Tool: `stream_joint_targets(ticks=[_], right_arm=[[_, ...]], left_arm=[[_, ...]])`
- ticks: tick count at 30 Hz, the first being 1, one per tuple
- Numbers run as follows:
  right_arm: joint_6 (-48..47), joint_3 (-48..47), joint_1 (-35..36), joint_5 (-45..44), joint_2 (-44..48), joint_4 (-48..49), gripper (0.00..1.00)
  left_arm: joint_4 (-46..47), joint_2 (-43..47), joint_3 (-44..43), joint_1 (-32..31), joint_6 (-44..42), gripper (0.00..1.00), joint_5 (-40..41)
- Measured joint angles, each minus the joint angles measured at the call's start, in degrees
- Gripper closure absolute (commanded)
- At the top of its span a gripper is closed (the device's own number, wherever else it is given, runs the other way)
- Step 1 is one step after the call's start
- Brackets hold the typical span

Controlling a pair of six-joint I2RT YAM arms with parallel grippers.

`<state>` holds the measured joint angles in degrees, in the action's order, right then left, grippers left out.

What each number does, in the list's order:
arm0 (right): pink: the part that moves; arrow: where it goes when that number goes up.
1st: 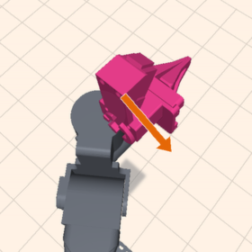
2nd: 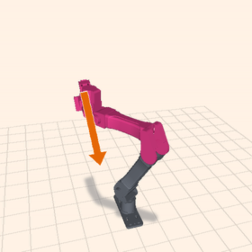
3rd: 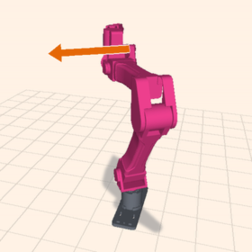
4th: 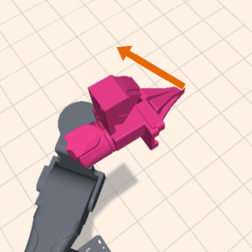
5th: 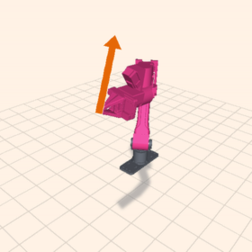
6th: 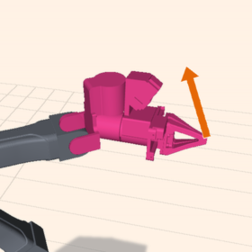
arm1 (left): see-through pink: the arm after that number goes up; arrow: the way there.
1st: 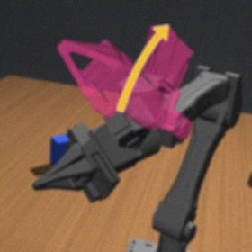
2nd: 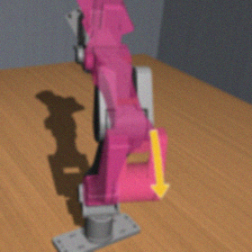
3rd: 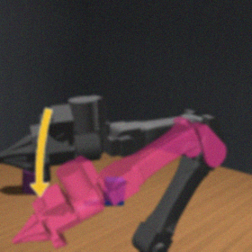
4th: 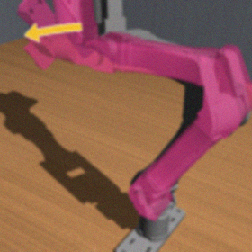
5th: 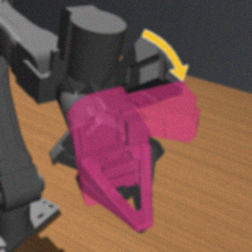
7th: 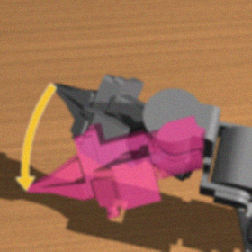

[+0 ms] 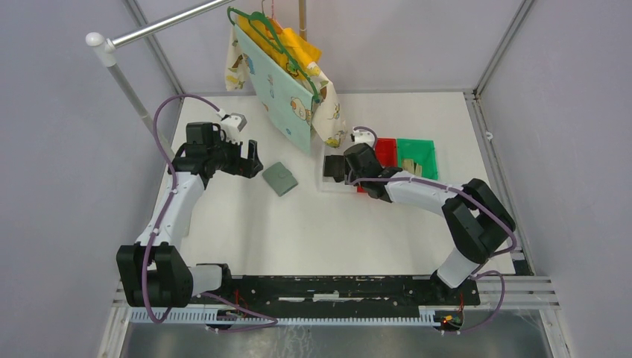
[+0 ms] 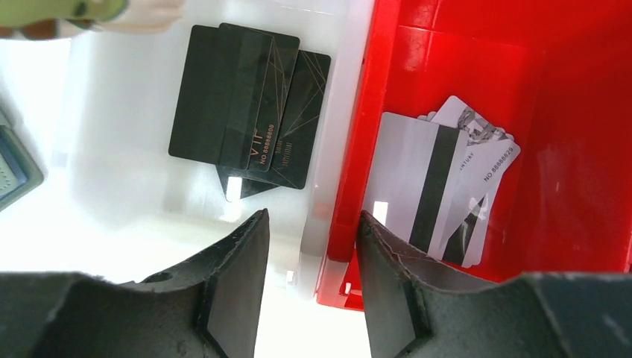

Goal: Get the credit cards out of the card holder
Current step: Move the storage box to the center of the board.

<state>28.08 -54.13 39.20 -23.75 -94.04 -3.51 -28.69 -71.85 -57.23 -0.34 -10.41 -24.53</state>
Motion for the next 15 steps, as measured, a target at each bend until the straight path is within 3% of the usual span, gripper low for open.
stream_joint_targets(ticks=[6,11,12,15], right_arm=[[0.2,-1.9,1.2,-1.0,-0.3,-0.9,0.23],[-0.6,0.3,4.1,-4.0,8.3,-1.6,0.12],[-1.0,0.4,5.2,-4.4,10.0,-1.5,0.03],[-2.6,-1.2,10.2,-3.4,12.1,-0.8,0.02]], left_arm=[[-0.1,0.0,0.0,0.0,0.0,0.0,0.0],[-0.9,0.0,0.0,0.0,-0.1,0.0,0.1],[-1.3,0.0,0.0,0.0,-0.2,0.0,0.1],[-2.5,0.0,-0.3,1.2,-0.2,0.0,-0.1]])
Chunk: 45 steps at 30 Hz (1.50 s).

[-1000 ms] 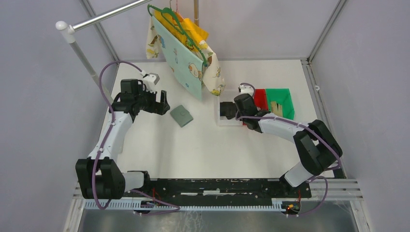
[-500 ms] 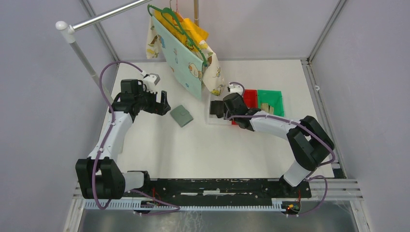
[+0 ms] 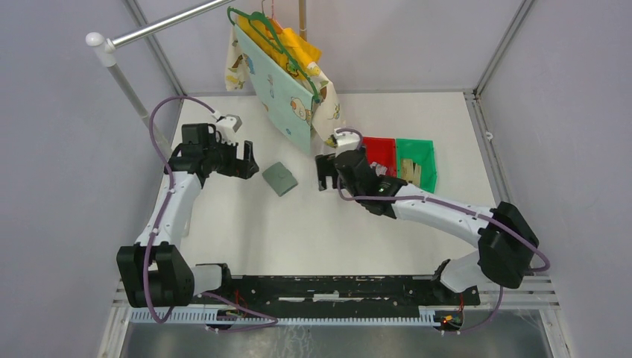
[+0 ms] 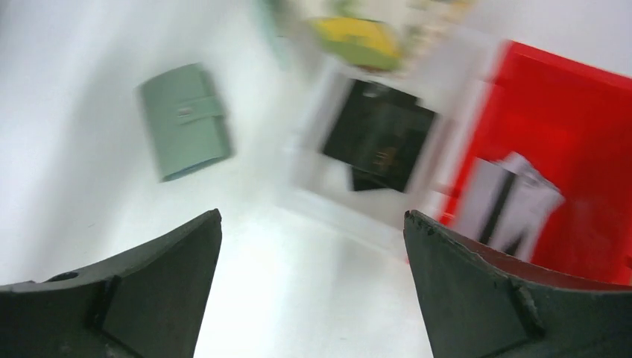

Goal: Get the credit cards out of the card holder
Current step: Move the storage box to the center of the board, then open the card holder at the center of the board.

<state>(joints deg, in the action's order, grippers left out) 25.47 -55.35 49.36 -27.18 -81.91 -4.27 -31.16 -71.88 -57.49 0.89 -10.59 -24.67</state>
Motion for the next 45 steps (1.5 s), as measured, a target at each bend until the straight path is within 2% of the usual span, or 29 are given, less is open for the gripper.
stream_joint_targets(ticks=[3,7,14,17,25,38,42,45], right_arm=[[-2.1,-5.6,4.8,3.5,-4.3,0.1,0.02],[-4.6,-16.5,8.3,9.4,-15.5,-0.9,0.02],[-8.9,-39.9,8.2,14.1,-37.5,-8.5,0.02],[-10.3,-45.2,7.9,14.0,-43.5,-10.9,0.02],[-11.0,-47.2,5.0,14.7,-49.9,-14.2,0.02],[-12.9,-50.2,4.5,19.5,-53.2,-12.5,0.03],[-13.0,-49.1,4.5,18.6,-53.0,-11.0,0.22],[-13.0,-42.8,4.6,18.2,-50.1,-5.5,0.35]], left_arm=[[-0.8,-0.2,-0.8,2.7,0.0,0.0,-0.1],[-2.3,-0.5,-2.6,6.4,0.0,0.0,-1.1],[-5.6,-0.5,-3.3,8.1,-0.3,0.01,-2.7],[-7.1,-0.5,-3.7,8.1,-0.5,0.01,-3.7],[-9.3,-0.4,-4.1,8.2,-1.6,0.0,-6.8],[-10.6,1.1,-4.2,8.2,-4.0,0.0,-8.0],[-10.7,1.0,-4.3,8.2,-4.0,0.0,-8.8],[-10.7,1.0,-4.4,8.2,-4.0,0.0,-9.0]])
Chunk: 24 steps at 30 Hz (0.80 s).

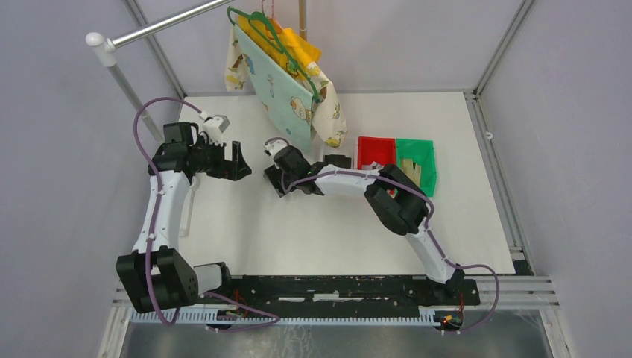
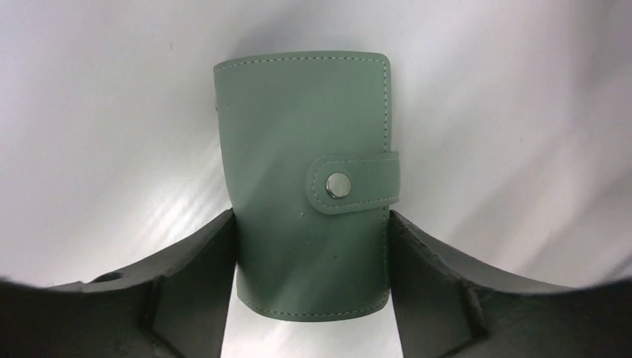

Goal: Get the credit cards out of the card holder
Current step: Open the card holder at the center of the board.

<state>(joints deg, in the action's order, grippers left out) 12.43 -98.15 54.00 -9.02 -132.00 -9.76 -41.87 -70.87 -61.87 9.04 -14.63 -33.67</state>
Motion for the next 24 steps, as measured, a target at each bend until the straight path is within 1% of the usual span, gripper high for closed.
stream_joint_targets(ticks=[3,5,9,13,18,24], right_arm=[[0.2,9.6,0.3,-0.3,5.9,4.9,0.42],[0.3,16.1,1.2,-0.5,10.7,6.1,0.45],[0.3,21.8,2.7,-0.7,14.7,7.4,0.46],[0.8,24.9,4.0,-0.6,17.7,8.1,0.45],[1.3,25.1,4.3,-1.4,22.9,9.4,0.43],[2.1,25.1,4.4,-2.1,30.9,14.0,0.41]], left_arm=[[0.0,-0.1,0.0,0.0,0.0,0.0,-0.7],[0.0,-0.3,0.0,0.0,0.1,0.0,-1.5],[0.1,-1.0,0.8,0.0,0.5,0.0,-3.6],[0.2,-1.9,2.4,0.0,2.3,0.0,-6.8],[0.1,-3.1,4.1,-0.1,5.9,0.0,-11.0],[0.0,-3.1,4.4,-0.2,9.9,0.0,-15.9]])
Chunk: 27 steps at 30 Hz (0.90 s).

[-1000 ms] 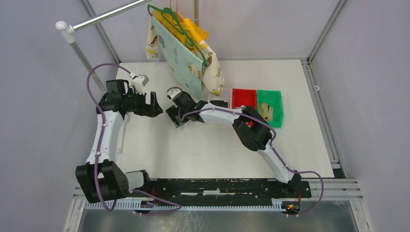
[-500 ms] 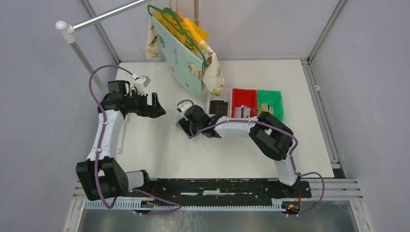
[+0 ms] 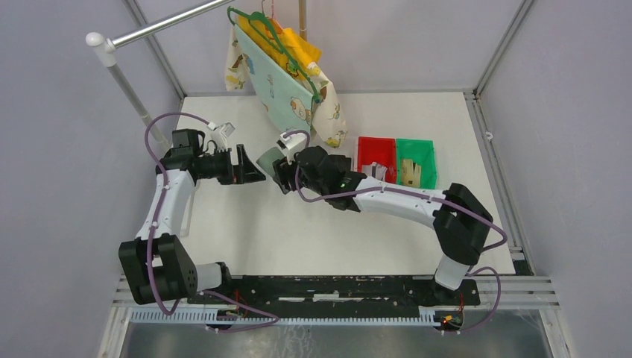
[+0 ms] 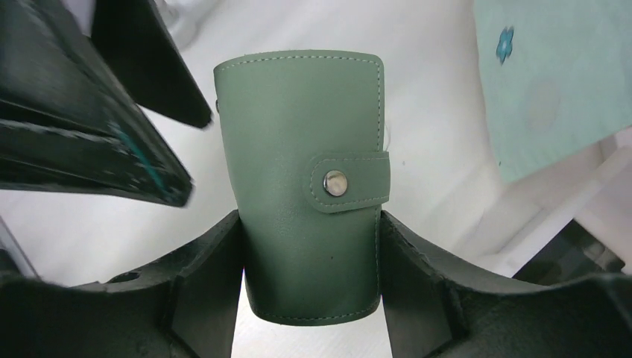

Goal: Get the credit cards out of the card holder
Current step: Open the card holder at the center of the board.

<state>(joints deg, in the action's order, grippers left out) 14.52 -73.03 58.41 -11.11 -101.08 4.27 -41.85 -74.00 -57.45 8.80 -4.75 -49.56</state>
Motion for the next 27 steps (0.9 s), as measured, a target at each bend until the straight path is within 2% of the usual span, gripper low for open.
stream_joint_targets(ticks=[8,11,13,16,18,23,27], right_arm=[[0.4,-1.1,2.1,-0.7,2.6,2.1,0.4],[0.4,-1.1,2.8,-0.5,2.6,2.1,0.4],[0.4,-1.2,3.6,-0.5,2.6,2.1,0.4],[0.4,-1.3,4.5,-0.5,2.6,2.1,0.38],[0.4,-1.7,5.0,-0.6,2.6,2.0,0.32],[0.4,-2.0,5.2,-0.7,2.7,1.2,0.14],[1.9,-2.0,3.2,5.2,3.7,0.9,0.05]], left_arm=[[0.0,0.2,-1.1,0.1,5.6,0.01,-6.3],[0.1,1.1,-2.4,0.0,6.9,0.06,-9.1],[0.1,2.1,-2.9,-0.1,7.1,0.15,-10.6],[0.2,3.6,-3.5,-0.2,7.2,0.46,-12.0],[0.5,4.0,-3.6,-0.1,7.0,0.64,-11.8],[0.1,3.9,-4.0,0.2,6.9,0.85,-12.2],[-3.0,3.8,-5.5,0.1,5.1,0.93,-12.5]])
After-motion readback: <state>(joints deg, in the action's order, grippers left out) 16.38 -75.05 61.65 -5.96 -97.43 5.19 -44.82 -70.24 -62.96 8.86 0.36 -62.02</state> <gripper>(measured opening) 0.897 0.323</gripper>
